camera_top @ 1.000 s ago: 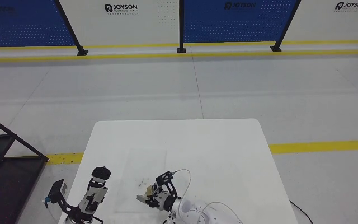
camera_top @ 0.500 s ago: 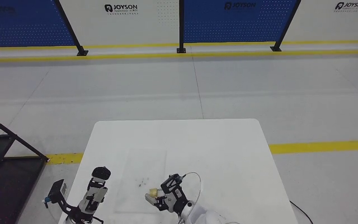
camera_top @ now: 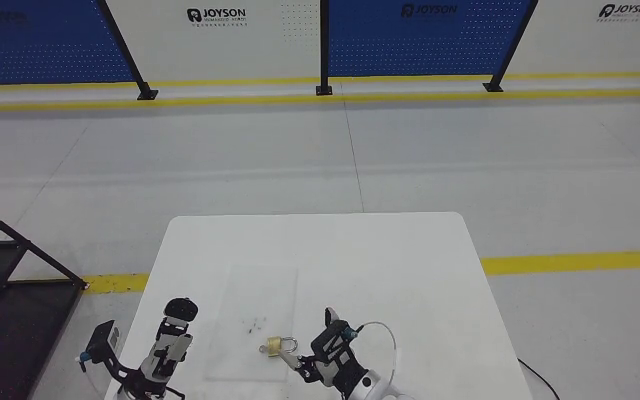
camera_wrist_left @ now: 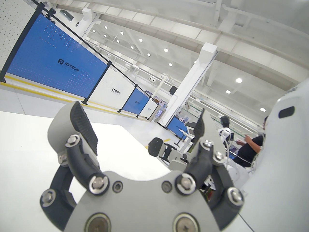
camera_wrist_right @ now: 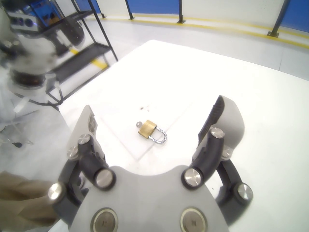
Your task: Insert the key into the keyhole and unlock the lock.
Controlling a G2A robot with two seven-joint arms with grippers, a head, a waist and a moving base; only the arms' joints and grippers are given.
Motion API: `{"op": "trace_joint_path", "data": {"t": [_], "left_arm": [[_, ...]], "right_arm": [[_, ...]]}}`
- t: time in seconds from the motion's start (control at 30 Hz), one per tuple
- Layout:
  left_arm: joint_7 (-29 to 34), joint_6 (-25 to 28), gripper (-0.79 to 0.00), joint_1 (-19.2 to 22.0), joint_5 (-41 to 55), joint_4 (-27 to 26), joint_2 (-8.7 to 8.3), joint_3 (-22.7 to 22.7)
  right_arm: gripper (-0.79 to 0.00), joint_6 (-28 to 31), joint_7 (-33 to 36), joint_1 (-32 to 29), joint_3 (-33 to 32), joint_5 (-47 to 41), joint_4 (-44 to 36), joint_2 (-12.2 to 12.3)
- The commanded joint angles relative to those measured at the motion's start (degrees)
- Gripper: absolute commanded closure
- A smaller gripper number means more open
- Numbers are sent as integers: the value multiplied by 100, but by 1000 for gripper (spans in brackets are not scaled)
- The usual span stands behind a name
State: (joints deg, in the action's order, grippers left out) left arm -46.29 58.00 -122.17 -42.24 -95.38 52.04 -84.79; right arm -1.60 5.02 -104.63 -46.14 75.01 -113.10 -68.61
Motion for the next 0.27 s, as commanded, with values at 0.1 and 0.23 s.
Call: {"op": "trace_joint_path", "data": {"t": [0.1,0.23], "left_arm": [[59,-74,-785,30,-43,-10,18,-9],[430,-539,-785,214,-315,-72,129,-64]], "right_arm": [[-785,1,-6,7,-63,1,14,3],[-785,15,-48,53,-436,11,95,26]]}}
